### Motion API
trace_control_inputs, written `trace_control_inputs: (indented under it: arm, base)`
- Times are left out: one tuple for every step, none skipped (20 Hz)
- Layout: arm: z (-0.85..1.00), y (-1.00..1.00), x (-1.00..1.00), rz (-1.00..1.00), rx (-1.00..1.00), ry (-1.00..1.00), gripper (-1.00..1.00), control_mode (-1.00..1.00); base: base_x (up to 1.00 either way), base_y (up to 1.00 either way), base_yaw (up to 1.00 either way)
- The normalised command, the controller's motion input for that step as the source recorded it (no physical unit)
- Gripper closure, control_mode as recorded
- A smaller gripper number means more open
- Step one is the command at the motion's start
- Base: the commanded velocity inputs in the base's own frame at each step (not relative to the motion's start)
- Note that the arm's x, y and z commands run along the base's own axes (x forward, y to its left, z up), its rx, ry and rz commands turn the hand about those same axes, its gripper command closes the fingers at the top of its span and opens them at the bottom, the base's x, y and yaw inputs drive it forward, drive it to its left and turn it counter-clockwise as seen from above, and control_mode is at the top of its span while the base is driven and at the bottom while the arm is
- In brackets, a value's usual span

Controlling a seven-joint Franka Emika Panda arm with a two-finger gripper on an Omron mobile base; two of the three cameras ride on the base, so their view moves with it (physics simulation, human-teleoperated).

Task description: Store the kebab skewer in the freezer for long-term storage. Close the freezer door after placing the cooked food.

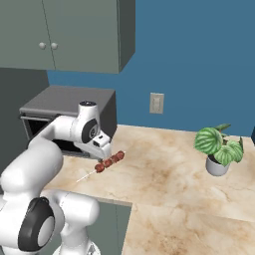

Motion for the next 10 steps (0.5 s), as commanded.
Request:
trace_control_inputs:
  arm:
    - [-0.53,0.0,0.0,-0.11,0.0,0.0,-1.0,-1.0]
    - [-0.5,0.0,0.0,-0.11,0.0,0.0,-1.0,-1.0]
    - [-0.49,0.0,0.0,-0.11,0.0,0.0,-1.0,-1.0]
    - [-0.46,0.0,0.0,-0.1,0.0,0.0,-1.0,-1.0]
    - [-0.46,0.0,0.0,-0.1,0.0,0.0,-1.0,-1.0]
    - [-0.43,0.0,0.0,-0.09,0.0,0.0,-1.0,-1.0]
    - [-0.41,0.0,0.0,-0.09,0.0,0.0,-1.0,-1.0]
    - [-0.4,0.0,0.0,-0.08,0.0,0.0,-1.0,-1.0]
    - [-0.39,0.0,0.0,-0.07,0.0,0.0,-1.0,-1.0]
    - [-0.37,0.0,0.0,-0.06,0.0,0.0,-1.0,-1.0]
  base:
    - [0.0,0.0,0.0]
    - [0.0,0.0,0.0]
    - [0.0,0.0,0.0]
    - [0.0,0.0,0.0]
    - [0.0,0.0,0.0]
    - [0.0,0.0,0.0]
    - [0.0,0.0,0.0]
    - [0.0,0.0,0.0]
    - [0.0,0.0,0.0]
    - [0.0,0.0,0.0]
